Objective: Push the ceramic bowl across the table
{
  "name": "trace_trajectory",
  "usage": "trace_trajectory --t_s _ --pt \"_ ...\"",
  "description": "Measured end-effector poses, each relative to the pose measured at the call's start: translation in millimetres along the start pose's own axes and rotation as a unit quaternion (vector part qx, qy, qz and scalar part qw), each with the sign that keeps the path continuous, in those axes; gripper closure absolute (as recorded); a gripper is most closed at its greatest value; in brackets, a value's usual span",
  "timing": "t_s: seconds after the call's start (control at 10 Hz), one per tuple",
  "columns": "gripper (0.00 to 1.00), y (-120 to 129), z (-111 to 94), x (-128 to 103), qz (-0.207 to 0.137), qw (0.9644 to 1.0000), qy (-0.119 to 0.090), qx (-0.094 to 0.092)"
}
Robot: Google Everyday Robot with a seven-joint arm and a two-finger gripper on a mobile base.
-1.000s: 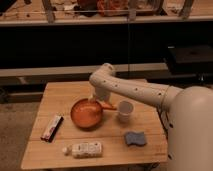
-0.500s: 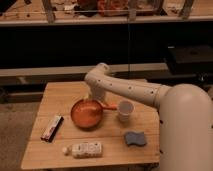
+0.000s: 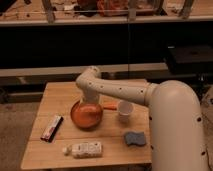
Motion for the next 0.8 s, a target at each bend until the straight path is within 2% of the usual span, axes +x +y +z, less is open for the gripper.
trace_trajectory --t_s 0.3,0.5,0.6,0.8 --pt "0.77 -12.8 -1.7 -18.4 -0.020 0.9998 -0.006 0.000" --pt "0.93 -20.0 4.5 -23.6 -0.029 0.9995 -0.014 0.001" --pt "0.99 -25.2 13.2 -25.5 -0.034 0.9992 -0.022 0.005" --pt "1.00 -29.0 24.2 -23.4 -0.035 0.9989 -0.030 0.010"
